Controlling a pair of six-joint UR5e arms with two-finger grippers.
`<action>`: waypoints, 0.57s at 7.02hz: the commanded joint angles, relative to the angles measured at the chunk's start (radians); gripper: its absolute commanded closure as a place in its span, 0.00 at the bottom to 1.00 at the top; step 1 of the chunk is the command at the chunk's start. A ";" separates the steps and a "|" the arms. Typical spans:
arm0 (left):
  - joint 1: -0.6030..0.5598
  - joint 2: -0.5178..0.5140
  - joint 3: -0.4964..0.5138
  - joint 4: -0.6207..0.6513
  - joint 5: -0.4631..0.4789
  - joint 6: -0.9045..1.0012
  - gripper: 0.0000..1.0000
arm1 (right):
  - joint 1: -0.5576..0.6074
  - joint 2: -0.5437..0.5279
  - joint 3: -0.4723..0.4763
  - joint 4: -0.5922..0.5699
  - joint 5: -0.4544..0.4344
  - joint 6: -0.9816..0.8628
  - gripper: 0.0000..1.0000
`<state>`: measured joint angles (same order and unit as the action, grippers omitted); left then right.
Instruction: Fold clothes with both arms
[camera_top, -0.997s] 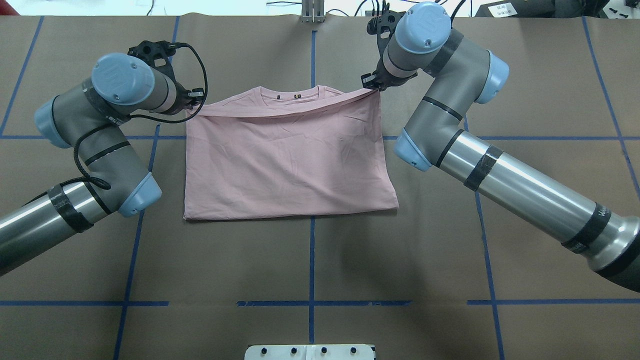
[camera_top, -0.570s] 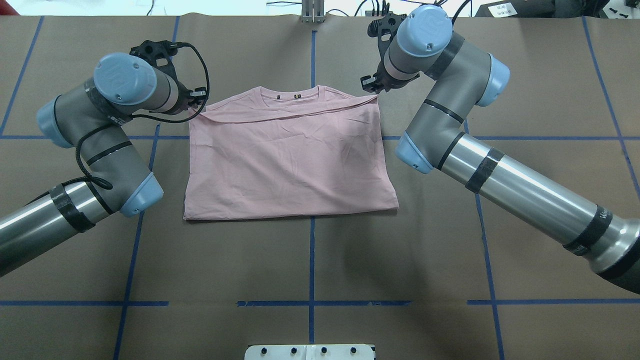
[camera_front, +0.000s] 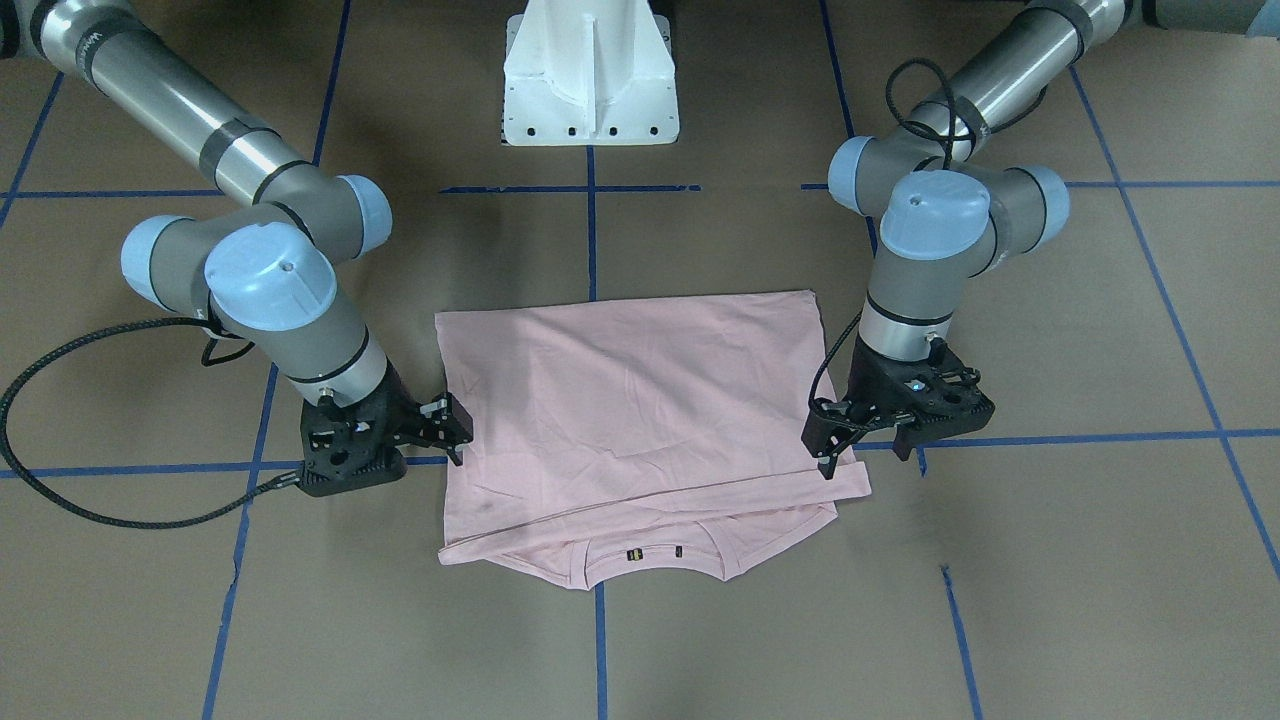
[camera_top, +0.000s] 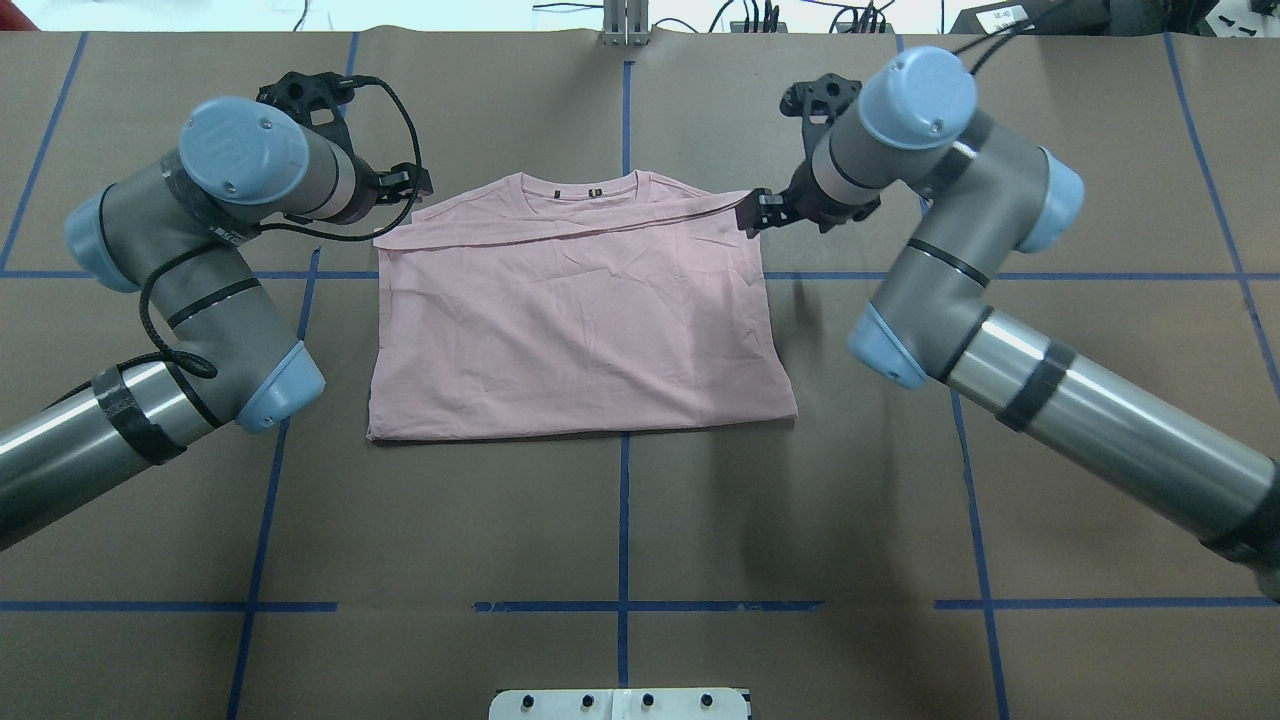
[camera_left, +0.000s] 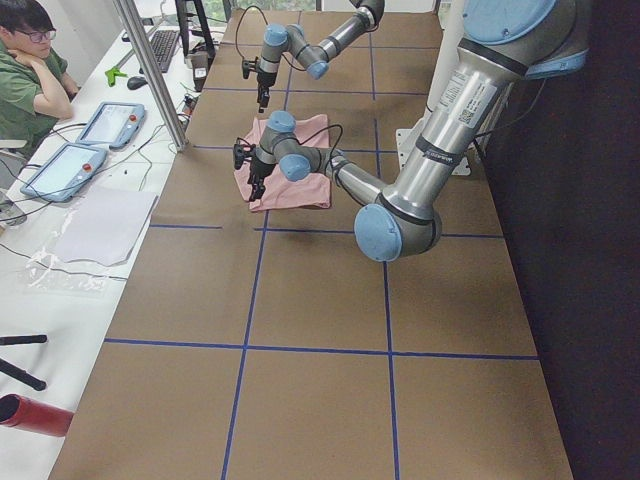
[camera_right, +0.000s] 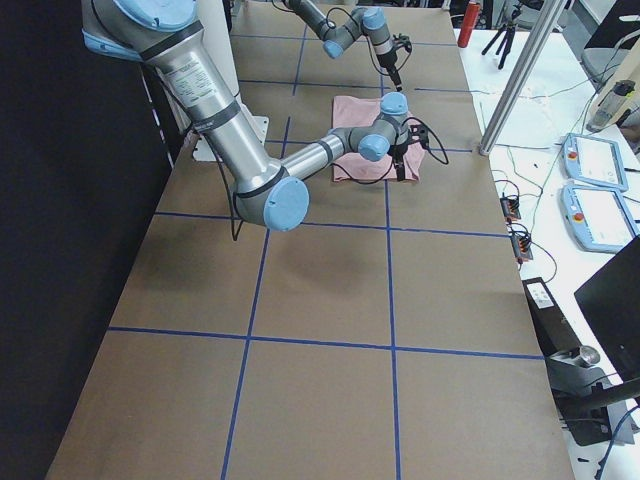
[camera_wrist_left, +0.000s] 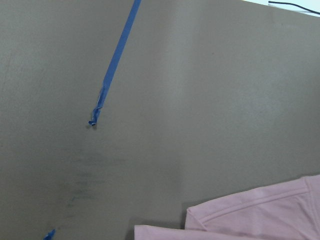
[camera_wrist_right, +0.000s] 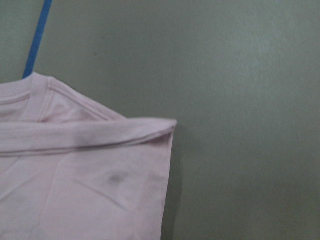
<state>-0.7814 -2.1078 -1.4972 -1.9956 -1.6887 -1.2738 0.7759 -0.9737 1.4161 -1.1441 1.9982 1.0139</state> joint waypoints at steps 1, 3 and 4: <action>0.001 0.014 -0.057 0.006 0.000 -0.009 0.00 | -0.084 -0.138 0.247 -0.133 0.022 0.214 0.00; 0.004 0.025 -0.063 0.006 0.000 -0.036 0.00 | -0.197 -0.137 0.282 -0.221 -0.063 0.221 0.01; 0.007 0.026 -0.078 0.008 0.000 -0.054 0.00 | -0.207 -0.143 0.280 -0.224 -0.073 0.221 0.01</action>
<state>-0.7776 -2.0846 -1.5618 -1.9893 -1.6889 -1.3075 0.6029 -1.1096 1.6887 -1.3500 1.9514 1.2290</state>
